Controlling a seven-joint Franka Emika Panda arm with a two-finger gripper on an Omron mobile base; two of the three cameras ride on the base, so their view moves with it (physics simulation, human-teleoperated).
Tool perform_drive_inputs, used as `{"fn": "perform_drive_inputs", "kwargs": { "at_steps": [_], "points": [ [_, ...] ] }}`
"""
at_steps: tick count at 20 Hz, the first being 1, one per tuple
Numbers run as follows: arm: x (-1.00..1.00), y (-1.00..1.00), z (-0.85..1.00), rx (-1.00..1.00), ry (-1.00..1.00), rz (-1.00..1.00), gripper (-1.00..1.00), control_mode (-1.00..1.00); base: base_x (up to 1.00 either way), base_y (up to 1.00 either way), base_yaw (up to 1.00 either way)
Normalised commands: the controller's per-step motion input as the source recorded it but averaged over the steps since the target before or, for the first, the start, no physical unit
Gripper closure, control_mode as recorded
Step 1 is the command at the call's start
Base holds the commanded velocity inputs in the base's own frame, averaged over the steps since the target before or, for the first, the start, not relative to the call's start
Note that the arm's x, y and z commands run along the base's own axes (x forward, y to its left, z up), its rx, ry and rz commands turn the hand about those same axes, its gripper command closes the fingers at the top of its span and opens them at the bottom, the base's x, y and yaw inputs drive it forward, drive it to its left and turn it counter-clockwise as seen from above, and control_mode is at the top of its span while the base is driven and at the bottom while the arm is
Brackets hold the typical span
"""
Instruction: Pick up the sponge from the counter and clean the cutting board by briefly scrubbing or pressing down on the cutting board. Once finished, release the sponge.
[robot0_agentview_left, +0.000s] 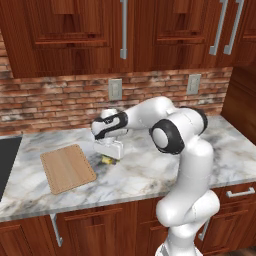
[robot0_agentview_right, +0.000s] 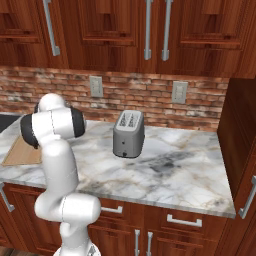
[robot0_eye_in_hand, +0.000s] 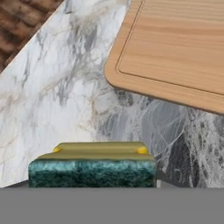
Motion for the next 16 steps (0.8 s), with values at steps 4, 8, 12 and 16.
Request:
{"fn": "perform_drive_inputs", "kwargs": {
  "at_steps": [4, 8, 12, 16],
  "points": [
    [0.07, 0.0, -0.31, 0.0, 0.0, -0.02, -1.0, -1.0, 0.0, 0.0, 0.0],
    [0.0, -0.03, -0.2, 0.0, 0.0, -0.03, -1.0, -1.0, 0.0, 0.0, 0.0],
    [-0.01, -0.04, -0.02, 0.0, -0.01, -0.06, -1.0, -1.0, 0.0, 0.0, 0.0],
    [-0.05, -0.02, 0.06, 0.0, -0.02, -0.04, -1.0, -1.0, 0.0, 0.0, 0.0]
  ]
}}
